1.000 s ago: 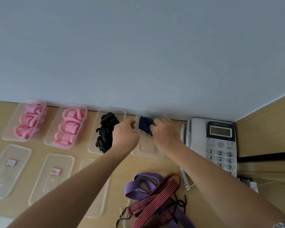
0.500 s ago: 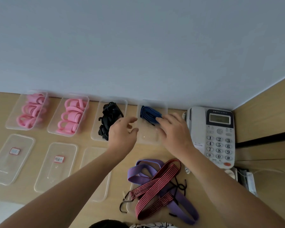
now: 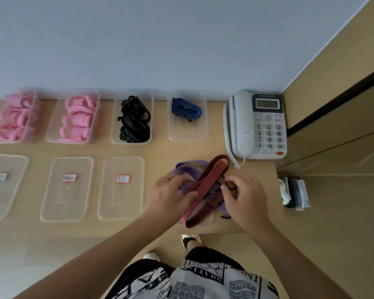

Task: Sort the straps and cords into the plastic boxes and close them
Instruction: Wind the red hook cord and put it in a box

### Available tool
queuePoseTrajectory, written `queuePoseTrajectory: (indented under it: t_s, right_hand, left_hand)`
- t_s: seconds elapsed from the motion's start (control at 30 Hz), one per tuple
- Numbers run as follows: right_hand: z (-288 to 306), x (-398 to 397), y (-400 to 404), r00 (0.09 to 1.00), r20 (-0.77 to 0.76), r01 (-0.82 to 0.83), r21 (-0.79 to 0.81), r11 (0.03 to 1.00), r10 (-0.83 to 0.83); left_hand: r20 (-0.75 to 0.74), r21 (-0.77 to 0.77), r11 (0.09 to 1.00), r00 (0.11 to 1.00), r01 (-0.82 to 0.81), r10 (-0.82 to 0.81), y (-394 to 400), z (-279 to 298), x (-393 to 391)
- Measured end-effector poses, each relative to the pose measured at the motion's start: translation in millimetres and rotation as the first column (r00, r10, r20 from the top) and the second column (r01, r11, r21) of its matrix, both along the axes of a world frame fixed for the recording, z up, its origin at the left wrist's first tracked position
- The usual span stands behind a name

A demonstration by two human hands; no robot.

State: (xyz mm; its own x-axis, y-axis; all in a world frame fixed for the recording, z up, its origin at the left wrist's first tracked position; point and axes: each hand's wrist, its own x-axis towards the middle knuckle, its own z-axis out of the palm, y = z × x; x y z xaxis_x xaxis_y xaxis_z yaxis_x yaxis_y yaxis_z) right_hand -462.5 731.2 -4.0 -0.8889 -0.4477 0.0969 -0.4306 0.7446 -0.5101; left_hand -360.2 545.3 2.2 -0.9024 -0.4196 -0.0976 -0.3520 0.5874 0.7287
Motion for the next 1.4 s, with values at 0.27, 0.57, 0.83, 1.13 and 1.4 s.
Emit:
queuePoseTrajectory:
  t_s: [0.27,0.57,0.83,1.13,1.4]
  right_hand:
    - [-1.9,41.1,7.5,0.984,0.168,-0.107,0.327,0.939,0.054]
    - [29.8,40.4,-8.9,0.992,0.115,0.036,0.078,0.996,-0.045]
    - [115.4,10.9,-29.8,0.93,0.289,0.345,-0.471,0.812,-0.227]
    - [220.9,22.5,-42.9,0.963,0.268,0.211,-0.735,0.645,-0.009]
    - [303.6,60.6,-52.8,0.98,0.155,0.055,-0.806,0.589,0.121]
  left_hand:
    - [0.262,-0.087,0.983,0.956,0.162,-0.134,22.2,-14.5,15.9]
    - [-0.049,0.082,0.997,0.999,-0.006,0.01,-0.6,50.8,15.4]
    - [-0.28,0.176,0.982,0.953,-0.067,0.115,-19.7,137.8,-2.0]
    - [-0.477,0.312,0.95,0.869,0.026,0.133,-22.6,230.7,5.3]
    - [-0.605,0.294,0.95,0.79,0.102,0.102,-29.4,318.3,36.6]
